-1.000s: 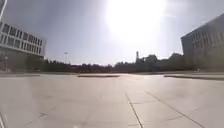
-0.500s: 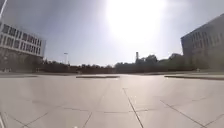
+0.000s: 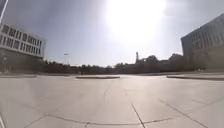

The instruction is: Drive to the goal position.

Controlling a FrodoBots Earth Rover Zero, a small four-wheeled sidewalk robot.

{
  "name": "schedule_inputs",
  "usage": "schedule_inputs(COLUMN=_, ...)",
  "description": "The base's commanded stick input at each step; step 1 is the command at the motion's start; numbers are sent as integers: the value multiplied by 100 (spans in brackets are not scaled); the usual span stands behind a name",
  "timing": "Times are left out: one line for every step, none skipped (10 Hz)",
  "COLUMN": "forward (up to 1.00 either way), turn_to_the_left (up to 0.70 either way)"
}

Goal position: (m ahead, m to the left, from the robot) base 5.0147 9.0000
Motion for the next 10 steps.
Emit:
schedule_inputs(forward=70, turn_to_the_left=0)
schedule_inputs(forward=70, turn_to_the_left=0)
schedule_inputs(forward=70, turn_to_the_left=0)
schedule_inputs(forward=70, turn_to_the_left=0)
schedule_inputs(forward=70, turn_to_the_left=0)
schedule_inputs(forward=70, turn_to_the_left=0)
schedule_inputs(forward=70, turn_to_the_left=0)
schedule_inputs(forward=70, turn_to_the_left=0)
schedule_inputs(forward=70, turn_to_the_left=0)
schedule_inputs(forward=70, turn_to_the_left=0)
